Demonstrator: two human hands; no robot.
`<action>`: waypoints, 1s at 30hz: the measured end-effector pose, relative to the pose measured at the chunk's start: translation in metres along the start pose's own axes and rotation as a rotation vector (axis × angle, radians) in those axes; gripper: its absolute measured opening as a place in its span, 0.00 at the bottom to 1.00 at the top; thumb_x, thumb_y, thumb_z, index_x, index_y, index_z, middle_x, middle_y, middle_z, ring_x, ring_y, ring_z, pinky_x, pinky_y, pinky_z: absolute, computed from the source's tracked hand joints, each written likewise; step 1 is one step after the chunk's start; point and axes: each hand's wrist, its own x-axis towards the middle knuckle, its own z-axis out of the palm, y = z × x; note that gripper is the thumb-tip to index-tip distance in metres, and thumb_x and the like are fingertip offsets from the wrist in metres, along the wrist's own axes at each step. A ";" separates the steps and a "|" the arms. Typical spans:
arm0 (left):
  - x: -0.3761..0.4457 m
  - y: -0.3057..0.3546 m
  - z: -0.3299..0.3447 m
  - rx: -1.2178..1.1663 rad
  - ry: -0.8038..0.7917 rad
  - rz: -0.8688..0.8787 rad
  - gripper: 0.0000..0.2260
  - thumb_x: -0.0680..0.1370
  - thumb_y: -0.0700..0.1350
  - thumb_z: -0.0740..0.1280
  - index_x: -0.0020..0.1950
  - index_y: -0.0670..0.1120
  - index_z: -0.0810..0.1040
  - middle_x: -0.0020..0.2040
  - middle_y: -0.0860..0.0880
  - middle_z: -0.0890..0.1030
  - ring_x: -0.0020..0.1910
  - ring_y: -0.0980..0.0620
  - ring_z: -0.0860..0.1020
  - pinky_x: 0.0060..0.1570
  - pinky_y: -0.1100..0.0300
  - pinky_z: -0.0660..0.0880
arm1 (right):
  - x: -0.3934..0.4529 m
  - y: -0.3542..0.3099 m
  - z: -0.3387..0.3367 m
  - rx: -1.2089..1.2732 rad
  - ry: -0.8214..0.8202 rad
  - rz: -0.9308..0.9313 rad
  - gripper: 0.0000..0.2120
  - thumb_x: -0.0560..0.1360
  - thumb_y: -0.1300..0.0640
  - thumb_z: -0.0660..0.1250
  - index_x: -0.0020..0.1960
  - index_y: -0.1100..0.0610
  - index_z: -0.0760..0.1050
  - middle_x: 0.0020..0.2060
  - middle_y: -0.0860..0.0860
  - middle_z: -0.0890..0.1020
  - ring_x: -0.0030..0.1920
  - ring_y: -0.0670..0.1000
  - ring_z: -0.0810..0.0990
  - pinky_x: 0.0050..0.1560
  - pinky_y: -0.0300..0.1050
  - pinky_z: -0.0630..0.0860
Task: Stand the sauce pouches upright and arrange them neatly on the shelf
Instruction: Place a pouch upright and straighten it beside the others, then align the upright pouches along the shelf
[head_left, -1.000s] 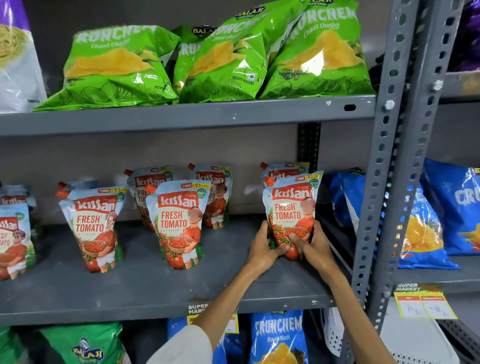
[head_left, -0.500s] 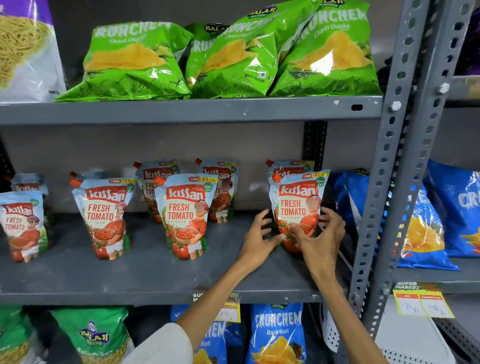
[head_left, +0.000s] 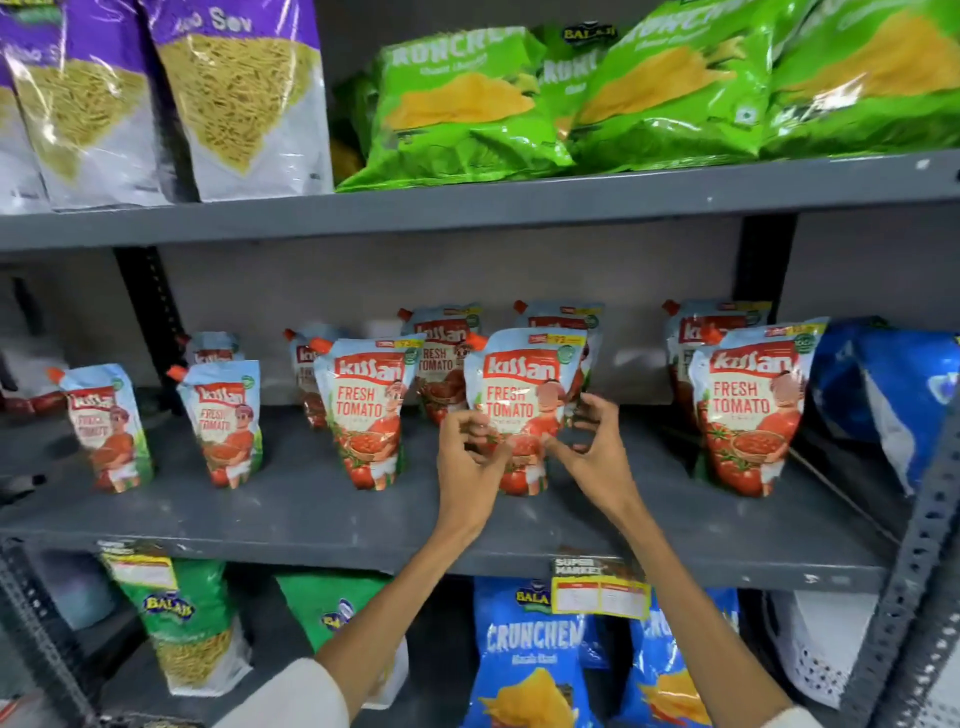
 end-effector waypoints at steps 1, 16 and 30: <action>0.005 -0.007 -0.008 0.011 -0.018 -0.024 0.21 0.71 0.43 0.77 0.57 0.51 0.70 0.54 0.49 0.77 0.48 0.56 0.78 0.44 0.64 0.77 | 0.002 0.003 0.008 0.007 -0.046 0.050 0.35 0.68 0.52 0.78 0.66 0.47 0.60 0.60 0.43 0.73 0.58 0.37 0.75 0.50 0.27 0.74; 0.024 -0.032 -0.026 -0.081 -0.499 -0.286 0.30 0.74 0.39 0.74 0.73 0.48 0.66 0.64 0.50 0.78 0.60 0.55 0.79 0.52 0.69 0.77 | 0.000 0.004 0.028 0.038 -0.233 0.181 0.38 0.71 0.57 0.76 0.73 0.50 0.59 0.62 0.43 0.77 0.62 0.40 0.77 0.52 0.29 0.77; 0.008 -0.016 0.043 -0.088 -0.523 -0.290 0.24 0.75 0.42 0.74 0.65 0.56 0.68 0.63 0.52 0.79 0.60 0.55 0.80 0.51 0.66 0.79 | 0.005 0.025 -0.041 0.028 -0.210 0.167 0.34 0.73 0.60 0.74 0.71 0.51 0.58 0.64 0.50 0.75 0.65 0.46 0.76 0.51 0.31 0.78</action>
